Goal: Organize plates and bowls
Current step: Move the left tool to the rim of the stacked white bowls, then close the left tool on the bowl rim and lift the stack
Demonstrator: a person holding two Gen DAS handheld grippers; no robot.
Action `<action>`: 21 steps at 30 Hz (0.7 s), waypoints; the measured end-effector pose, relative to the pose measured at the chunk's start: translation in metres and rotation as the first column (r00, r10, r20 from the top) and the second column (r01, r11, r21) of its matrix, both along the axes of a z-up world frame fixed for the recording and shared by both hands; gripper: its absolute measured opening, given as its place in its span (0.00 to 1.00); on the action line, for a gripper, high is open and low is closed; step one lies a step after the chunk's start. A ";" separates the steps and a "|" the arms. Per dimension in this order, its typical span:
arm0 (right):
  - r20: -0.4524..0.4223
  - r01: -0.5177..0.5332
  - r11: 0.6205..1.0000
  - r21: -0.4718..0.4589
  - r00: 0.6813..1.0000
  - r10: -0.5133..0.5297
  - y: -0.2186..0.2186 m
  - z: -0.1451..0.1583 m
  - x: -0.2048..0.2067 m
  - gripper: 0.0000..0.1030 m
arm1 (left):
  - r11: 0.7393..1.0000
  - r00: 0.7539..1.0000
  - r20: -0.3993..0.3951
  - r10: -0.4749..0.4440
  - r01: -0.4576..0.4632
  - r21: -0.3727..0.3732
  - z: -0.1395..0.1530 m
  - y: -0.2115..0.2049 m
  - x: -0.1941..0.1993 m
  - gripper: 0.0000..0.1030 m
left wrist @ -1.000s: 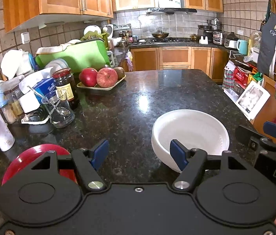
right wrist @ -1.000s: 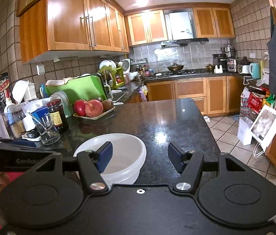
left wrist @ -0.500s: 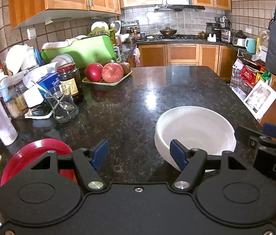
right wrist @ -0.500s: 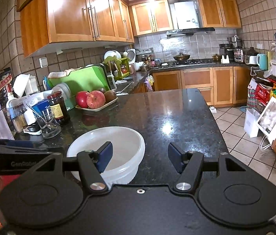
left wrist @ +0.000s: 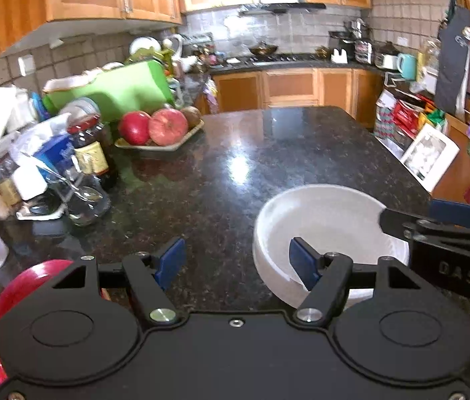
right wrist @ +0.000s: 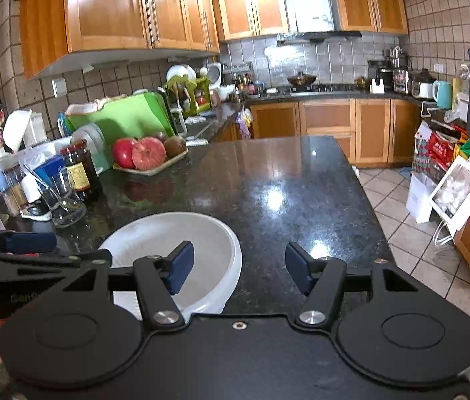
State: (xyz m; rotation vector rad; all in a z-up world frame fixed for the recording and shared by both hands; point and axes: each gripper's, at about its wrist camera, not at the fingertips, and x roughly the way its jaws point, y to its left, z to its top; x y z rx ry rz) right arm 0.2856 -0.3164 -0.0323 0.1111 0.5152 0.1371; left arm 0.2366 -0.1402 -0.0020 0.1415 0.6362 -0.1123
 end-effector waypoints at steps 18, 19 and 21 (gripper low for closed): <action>-0.128 0.079 0.995 -0.065 0.988 -0.087 0.015 -0.012 0.024 0.55 | 0.993 0.989 -0.110 -0.100 0.093 -0.068 -0.013 0.008 0.028 0.69; -0.142 0.083 0.995 -0.061 0.986 -0.091 0.014 -0.013 0.026 0.54 | 0.993 0.988 -0.114 -0.105 0.098 -0.063 -0.014 0.007 0.030 0.69; -0.156 0.088 0.994 -0.058 0.983 -0.096 0.014 -0.014 0.027 0.53 | 0.992 0.986 -0.119 -0.114 0.107 -0.065 -0.016 0.006 0.033 0.69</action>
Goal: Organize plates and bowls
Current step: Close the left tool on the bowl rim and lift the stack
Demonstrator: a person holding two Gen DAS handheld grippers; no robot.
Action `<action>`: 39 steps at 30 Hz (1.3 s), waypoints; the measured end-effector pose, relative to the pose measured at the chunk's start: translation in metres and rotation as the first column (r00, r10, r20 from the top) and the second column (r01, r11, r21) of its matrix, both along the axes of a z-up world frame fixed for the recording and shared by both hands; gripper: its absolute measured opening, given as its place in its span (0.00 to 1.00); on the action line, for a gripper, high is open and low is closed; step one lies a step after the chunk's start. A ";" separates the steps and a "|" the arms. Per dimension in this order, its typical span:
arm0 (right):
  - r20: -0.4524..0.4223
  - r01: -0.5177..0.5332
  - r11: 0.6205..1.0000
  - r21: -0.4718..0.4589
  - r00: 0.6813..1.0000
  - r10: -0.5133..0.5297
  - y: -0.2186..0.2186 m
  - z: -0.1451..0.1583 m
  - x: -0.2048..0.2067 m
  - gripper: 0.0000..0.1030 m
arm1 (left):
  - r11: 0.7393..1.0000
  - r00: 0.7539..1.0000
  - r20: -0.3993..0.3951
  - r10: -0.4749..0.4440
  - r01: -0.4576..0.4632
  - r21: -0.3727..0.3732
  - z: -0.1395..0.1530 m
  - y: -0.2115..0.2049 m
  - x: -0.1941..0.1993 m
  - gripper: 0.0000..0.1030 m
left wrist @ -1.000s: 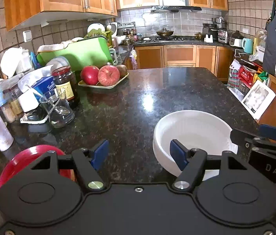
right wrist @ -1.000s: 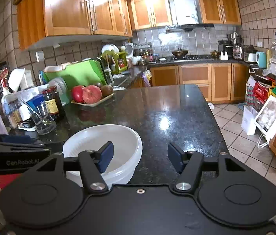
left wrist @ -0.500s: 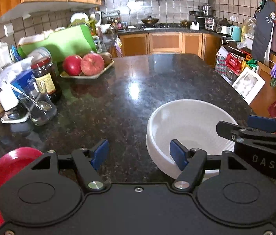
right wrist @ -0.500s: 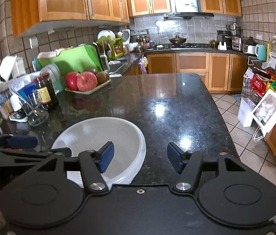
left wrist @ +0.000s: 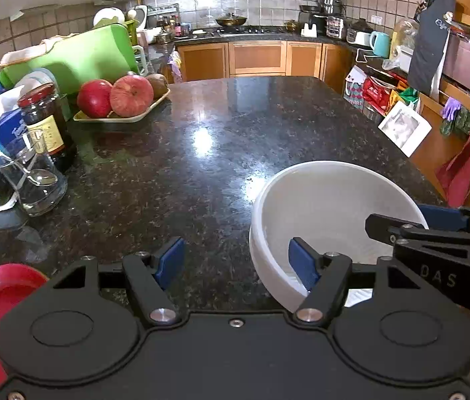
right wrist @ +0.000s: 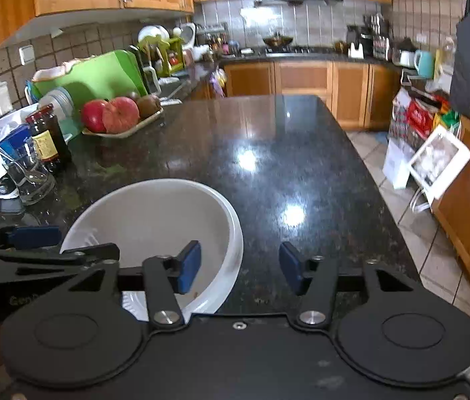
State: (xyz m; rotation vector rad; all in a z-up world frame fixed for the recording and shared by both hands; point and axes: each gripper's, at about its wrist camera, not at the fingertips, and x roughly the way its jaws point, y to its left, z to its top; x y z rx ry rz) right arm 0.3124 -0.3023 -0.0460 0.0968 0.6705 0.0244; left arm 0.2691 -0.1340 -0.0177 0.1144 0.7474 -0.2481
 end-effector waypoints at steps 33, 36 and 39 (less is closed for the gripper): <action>0.024 -0.155 0.987 0.041 0.988 0.154 -0.005 -0.005 0.008 0.19 | 1.000 0.996 -0.088 0.013 -0.013 -0.004 -0.005 -0.022 0.006 0.35; 0.019 -0.152 0.987 0.048 0.988 0.151 -0.007 -0.005 0.009 0.19 | 1.000 0.996 -0.092 0.014 -0.015 -0.005 -0.004 -0.023 0.006 0.35; 0.018 -0.150 0.987 0.053 0.989 0.150 -0.008 -0.004 0.008 0.19 | 1.000 0.995 -0.102 0.011 -0.013 -0.019 -0.001 -0.024 0.005 0.35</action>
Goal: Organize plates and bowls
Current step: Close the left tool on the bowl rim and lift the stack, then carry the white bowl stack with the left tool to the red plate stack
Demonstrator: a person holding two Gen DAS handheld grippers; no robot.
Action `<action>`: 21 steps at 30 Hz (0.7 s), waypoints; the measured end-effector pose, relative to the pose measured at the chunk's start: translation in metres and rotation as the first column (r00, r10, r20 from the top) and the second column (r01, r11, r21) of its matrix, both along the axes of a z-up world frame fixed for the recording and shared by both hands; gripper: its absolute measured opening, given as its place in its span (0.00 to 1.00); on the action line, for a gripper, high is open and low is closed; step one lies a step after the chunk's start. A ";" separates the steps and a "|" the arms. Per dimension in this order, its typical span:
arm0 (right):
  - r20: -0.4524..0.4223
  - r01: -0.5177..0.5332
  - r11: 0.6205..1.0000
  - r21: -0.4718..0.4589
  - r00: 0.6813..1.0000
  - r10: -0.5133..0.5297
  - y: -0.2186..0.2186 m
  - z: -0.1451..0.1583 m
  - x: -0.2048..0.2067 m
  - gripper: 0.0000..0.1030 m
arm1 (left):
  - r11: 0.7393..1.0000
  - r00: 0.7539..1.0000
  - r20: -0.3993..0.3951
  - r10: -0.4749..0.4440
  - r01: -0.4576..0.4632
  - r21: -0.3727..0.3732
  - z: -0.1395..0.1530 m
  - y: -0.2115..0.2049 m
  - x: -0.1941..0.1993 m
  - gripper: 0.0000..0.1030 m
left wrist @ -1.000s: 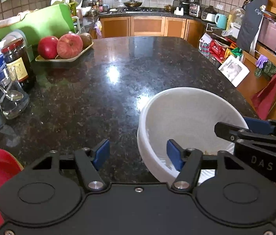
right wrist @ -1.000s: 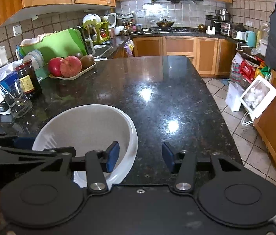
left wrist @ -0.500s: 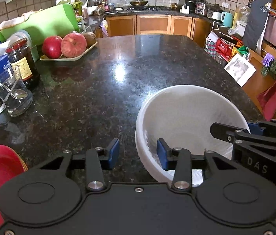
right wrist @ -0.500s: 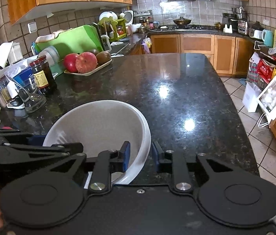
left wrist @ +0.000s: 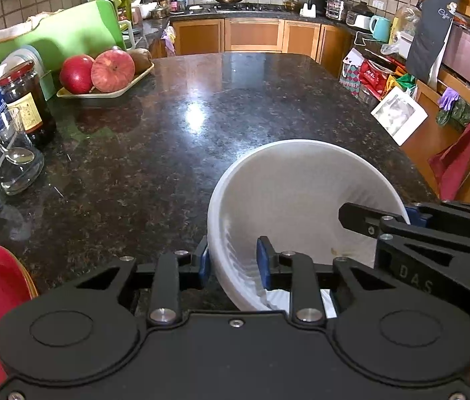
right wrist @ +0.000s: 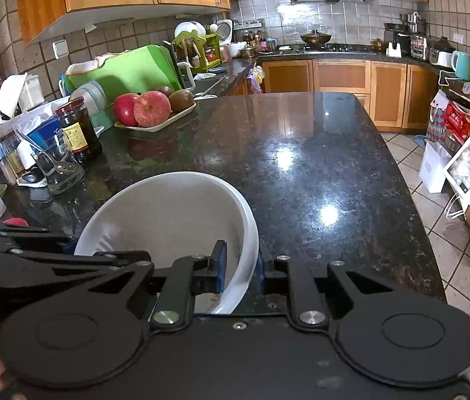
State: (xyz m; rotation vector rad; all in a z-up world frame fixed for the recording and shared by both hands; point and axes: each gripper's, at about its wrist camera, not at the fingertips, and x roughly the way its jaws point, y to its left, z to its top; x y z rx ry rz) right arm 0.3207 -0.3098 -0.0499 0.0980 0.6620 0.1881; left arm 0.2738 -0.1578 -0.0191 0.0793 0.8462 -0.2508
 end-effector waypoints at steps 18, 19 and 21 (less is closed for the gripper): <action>0.050 -0.073 0.997 0.022 0.996 0.071 0.010 0.015 -0.025 0.19 | 0.997 0.996 0.042 0.074 -0.074 -0.002 0.017 0.014 -0.028 0.35; 0.053 -0.081 0.996 0.023 0.995 0.079 0.011 0.016 -0.026 0.19 | 0.997 0.996 0.045 0.081 -0.081 -0.002 0.017 0.015 -0.030 0.35; 0.061 -0.097 0.995 0.023 0.994 0.096 0.014 0.017 -0.030 0.19 | 0.995 0.994 0.052 0.098 -0.098 -0.004 0.019 0.019 -0.035 0.35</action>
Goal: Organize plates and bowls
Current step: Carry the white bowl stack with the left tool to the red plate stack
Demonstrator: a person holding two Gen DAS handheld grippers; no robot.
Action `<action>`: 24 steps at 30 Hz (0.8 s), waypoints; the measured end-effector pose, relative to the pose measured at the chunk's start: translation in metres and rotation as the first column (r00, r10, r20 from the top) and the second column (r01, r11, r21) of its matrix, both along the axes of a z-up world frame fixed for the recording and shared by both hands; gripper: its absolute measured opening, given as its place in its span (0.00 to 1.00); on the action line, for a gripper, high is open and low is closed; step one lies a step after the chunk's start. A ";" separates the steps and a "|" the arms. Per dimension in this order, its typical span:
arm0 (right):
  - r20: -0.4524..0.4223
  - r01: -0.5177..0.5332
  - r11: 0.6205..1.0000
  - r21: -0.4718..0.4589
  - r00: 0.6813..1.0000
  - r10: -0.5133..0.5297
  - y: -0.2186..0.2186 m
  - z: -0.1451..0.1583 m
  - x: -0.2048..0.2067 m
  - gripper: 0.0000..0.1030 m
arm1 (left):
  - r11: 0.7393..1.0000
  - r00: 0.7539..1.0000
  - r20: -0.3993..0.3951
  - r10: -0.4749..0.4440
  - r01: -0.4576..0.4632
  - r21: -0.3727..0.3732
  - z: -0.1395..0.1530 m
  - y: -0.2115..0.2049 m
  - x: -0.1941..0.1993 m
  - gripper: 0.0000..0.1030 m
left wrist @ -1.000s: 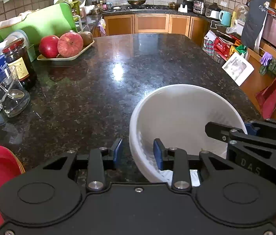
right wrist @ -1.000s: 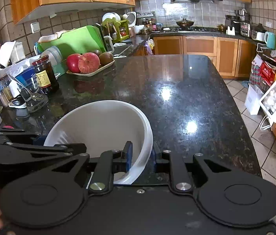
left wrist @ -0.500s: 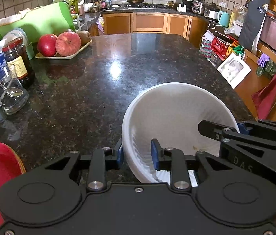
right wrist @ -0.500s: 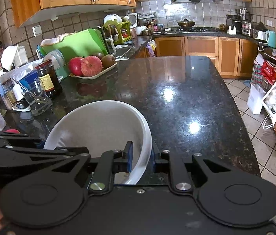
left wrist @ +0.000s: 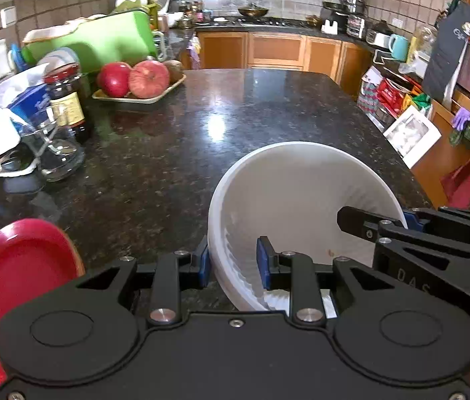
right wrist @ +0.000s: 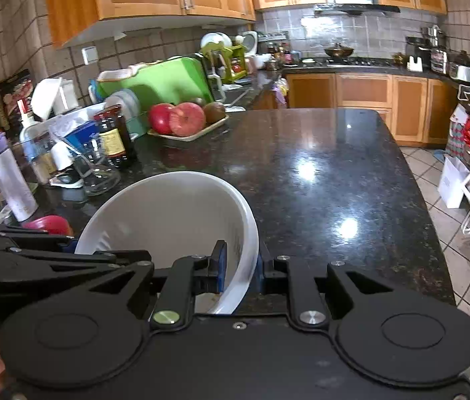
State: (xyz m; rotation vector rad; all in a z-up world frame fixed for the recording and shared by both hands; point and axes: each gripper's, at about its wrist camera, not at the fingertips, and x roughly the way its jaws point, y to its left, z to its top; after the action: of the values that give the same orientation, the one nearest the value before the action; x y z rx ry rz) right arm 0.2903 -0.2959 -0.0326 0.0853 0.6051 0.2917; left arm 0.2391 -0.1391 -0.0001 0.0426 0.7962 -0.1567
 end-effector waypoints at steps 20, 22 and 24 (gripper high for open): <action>0.046 -0.158 0.987 -0.008 0.986 0.158 0.083 0.020 -0.027 0.19 | 0.986 0.985 0.051 0.167 -0.166 -0.012 0.014 0.080 -0.038 0.35; 0.038 -0.171 0.985 0.003 0.985 0.171 0.100 0.022 -0.028 0.19 | 0.985 0.984 0.052 0.173 -0.173 -0.002 0.018 0.093 -0.041 0.35; 0.030 -0.189 0.982 0.010 0.982 0.189 0.119 0.023 -0.028 0.19 | 0.983 0.982 0.053 0.184 -0.185 0.014 0.020 0.107 -0.045 0.35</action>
State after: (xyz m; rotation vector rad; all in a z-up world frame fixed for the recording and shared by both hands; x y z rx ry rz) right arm 0.2626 -0.1774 -0.0099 0.0357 0.5838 0.4805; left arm 0.1940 -0.0325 0.0202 -0.0094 0.7456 0.0272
